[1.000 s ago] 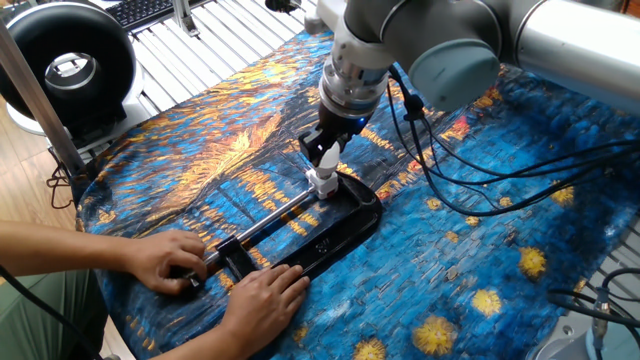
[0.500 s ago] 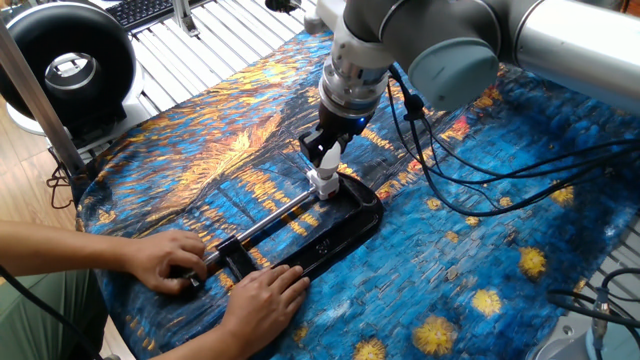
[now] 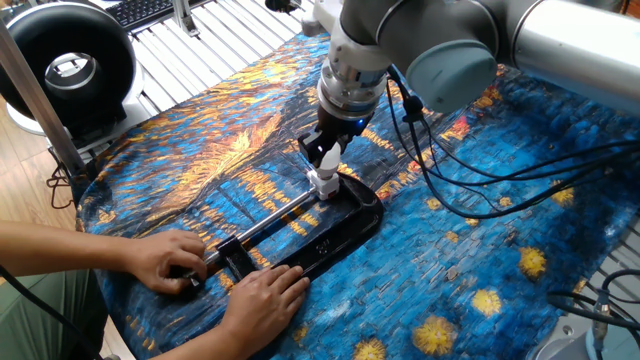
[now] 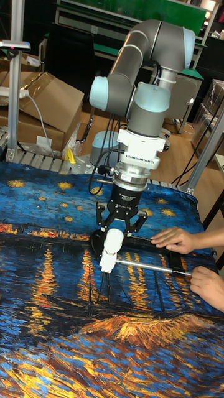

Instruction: Install the light bulb by rotating it

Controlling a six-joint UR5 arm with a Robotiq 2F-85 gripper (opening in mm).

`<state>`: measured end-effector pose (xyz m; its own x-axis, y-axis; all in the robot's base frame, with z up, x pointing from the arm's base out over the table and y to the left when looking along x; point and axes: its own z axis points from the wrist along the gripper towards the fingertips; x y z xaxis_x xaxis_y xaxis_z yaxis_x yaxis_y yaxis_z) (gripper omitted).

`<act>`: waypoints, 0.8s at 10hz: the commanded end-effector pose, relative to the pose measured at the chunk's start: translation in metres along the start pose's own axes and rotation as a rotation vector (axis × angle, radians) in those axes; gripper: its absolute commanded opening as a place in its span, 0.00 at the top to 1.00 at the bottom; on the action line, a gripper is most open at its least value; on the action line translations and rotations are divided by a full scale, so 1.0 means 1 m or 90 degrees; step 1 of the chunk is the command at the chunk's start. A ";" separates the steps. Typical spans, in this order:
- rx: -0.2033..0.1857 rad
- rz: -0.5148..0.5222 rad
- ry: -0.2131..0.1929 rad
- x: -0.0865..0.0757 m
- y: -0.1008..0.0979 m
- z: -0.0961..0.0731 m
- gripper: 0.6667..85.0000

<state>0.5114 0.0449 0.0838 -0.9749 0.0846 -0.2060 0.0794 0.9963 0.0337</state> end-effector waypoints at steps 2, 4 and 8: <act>-0.018 0.041 -0.012 -0.005 -0.002 -0.001 1.00; -0.022 -0.004 0.004 0.005 -0.006 0.000 0.76; -0.019 -0.123 0.076 0.034 -0.008 -0.001 0.16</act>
<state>0.4877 0.0396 0.0784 -0.9912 -0.0181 -0.1310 -0.0234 0.9990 0.0390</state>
